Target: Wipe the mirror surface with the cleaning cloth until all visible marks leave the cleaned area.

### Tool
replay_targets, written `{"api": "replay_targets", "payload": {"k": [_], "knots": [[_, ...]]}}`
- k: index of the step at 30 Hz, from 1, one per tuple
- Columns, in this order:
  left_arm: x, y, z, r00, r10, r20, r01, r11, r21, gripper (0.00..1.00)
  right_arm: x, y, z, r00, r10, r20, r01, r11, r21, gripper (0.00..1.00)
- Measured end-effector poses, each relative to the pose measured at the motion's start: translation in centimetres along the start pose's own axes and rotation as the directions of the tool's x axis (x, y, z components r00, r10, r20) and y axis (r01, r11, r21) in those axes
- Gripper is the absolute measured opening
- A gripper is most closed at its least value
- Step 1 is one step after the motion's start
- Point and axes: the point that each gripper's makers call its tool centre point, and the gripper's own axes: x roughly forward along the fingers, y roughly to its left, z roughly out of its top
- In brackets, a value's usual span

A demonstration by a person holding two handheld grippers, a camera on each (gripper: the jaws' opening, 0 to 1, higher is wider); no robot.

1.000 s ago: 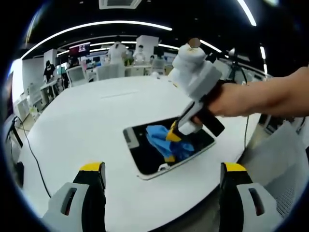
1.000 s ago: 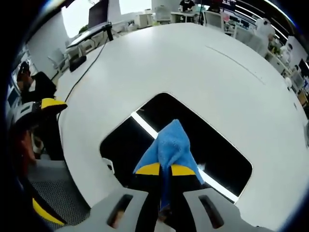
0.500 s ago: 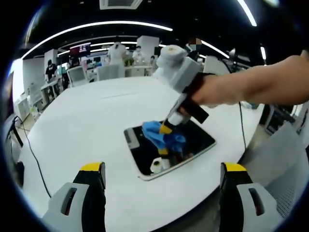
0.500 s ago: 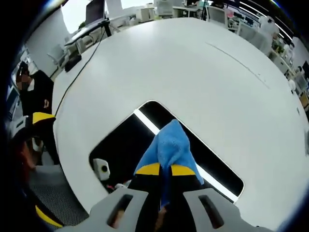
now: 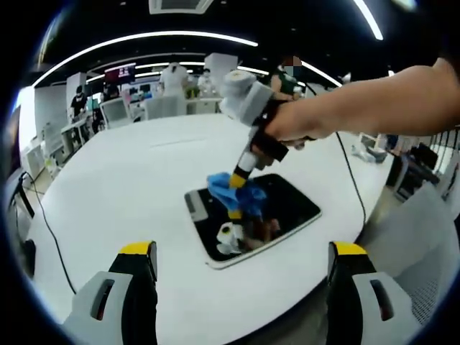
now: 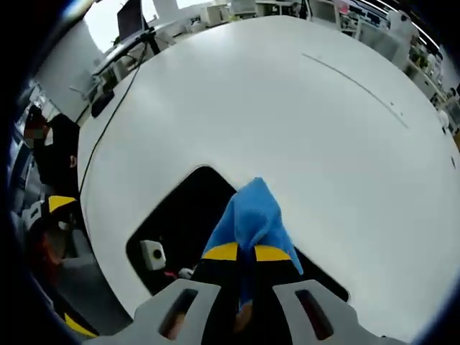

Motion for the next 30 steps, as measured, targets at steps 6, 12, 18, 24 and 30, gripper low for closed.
{"api": "replay_targets", "payload": {"k": [6,12,18,24,30], "knots": [[0.0,0.0,-0.2,1.000,0.001,-0.005,-0.001,1.000,-0.004,0.99,0.8,-0.9,1.2,1.000,-0.005,-0.028,0.005,1.000,-0.014,0.00],[0.1,0.2,-0.3,1.000,0.011,-0.010,-0.011,1.000,-0.008,0.99,1.0,-1.4,2.0,1.000,-0.003,-0.012,0.003,0.999,0.041,0.00],[0.1,0.3,-0.2,1.000,0.006,-0.007,-0.006,1.000,-0.002,0.99,1.0,-1.2,2.0,1.000,-0.002,-0.028,0.003,1.000,0.026,0.00],[0.0,0.3,0.2,1.000,0.007,0.004,-0.007,1.000,-0.004,0.99,0.9,-0.9,1.9,1.000,-0.026,-0.016,0.025,0.998,-0.054,0.00],[0.0,0.3,0.3,1.000,0.012,0.007,-0.012,1.000,-0.003,0.99,1.0,-0.8,1.8,0.998,-0.043,0.041,0.049,0.984,-0.173,0.00]]}}
